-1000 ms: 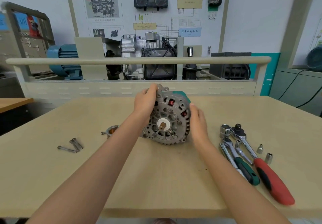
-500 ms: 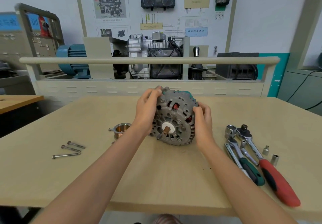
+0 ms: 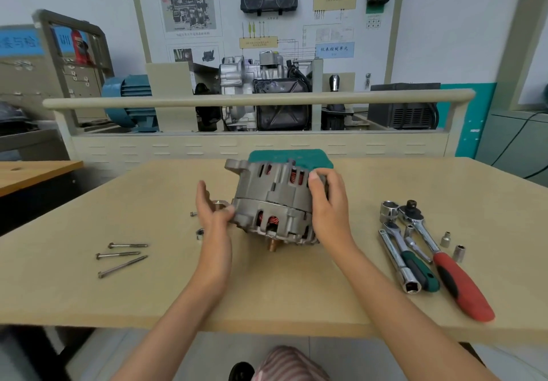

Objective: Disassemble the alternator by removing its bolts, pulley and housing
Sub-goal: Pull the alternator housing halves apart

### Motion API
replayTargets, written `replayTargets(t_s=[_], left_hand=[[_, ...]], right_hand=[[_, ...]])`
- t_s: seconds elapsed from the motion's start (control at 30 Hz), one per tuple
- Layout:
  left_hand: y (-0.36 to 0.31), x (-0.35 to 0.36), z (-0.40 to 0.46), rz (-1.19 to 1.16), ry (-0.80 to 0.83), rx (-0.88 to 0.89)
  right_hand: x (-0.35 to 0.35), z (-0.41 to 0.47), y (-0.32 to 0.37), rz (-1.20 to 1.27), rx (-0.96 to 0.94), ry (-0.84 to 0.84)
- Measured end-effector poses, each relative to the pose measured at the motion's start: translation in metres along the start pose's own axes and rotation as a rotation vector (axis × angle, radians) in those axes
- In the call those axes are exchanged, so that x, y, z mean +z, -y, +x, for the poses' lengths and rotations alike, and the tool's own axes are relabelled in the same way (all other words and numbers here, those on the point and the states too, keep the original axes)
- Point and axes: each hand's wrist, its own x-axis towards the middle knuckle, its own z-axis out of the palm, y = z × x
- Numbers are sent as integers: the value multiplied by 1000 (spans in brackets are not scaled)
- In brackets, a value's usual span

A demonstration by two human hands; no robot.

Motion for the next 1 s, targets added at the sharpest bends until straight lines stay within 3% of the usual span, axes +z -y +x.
replayTargets(t_s=[0.17, 0.27, 0.37, 0.47, 0.53, 0.7, 1.0], left_hand=[[-15, -38, 5, 178, 431, -150], [-28, -35, 4, 138, 571, -193], [-36, -17, -2, 88, 480, -186], [-48, -1, 6, 177, 365, -280], [-56, 7, 12, 269, 375, -411], [-50, 9, 21, 357, 387, -429], [-37, 22, 9, 279, 203, -175]], right_hand=[[-4, -13, -2, -17, -47, 17], [-11, -23, -4, -75, -61, 0], [-7, -31, -1, -98, 129, -96], [0, -28, 2, 120, 556, -112], [2, -27, 6, 234, 669, -101], [11, -29, 11, 252, 597, -262], [6, -22, -3, 358, 545, -318]])
